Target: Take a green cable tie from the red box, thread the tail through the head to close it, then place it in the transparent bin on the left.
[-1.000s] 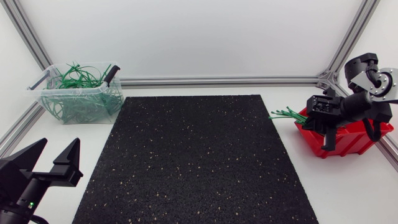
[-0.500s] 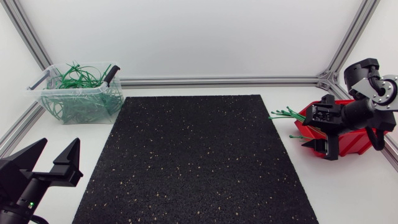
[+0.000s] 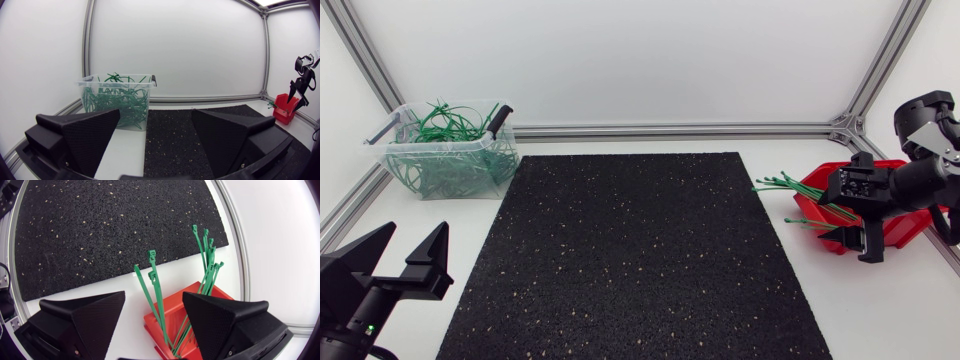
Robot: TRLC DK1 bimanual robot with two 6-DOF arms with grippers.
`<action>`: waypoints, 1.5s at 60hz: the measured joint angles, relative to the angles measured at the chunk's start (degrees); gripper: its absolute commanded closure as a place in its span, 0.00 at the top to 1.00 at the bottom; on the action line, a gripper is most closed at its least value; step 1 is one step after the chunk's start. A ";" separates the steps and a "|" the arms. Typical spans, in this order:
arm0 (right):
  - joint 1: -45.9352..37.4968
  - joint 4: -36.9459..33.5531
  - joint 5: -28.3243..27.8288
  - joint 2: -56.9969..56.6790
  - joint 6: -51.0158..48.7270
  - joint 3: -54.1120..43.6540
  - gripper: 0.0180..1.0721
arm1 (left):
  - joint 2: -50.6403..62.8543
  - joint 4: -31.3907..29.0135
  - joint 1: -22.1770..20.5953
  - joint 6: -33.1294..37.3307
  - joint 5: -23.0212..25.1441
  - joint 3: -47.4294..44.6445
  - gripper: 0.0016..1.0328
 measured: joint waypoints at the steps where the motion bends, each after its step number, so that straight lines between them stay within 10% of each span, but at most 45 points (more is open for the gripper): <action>1: 0.00 -0.11 0.00 -0.44 -0.17 -0.17 0.69 | 0.00 0.00 0.00 0.02 0.00 0.00 0.97; 90: 1.62 7.72 1.77 7.65 -0.76 0.24 0.68 | 0.00 0.00 -1.01 0.02 0.00 0.00 0.97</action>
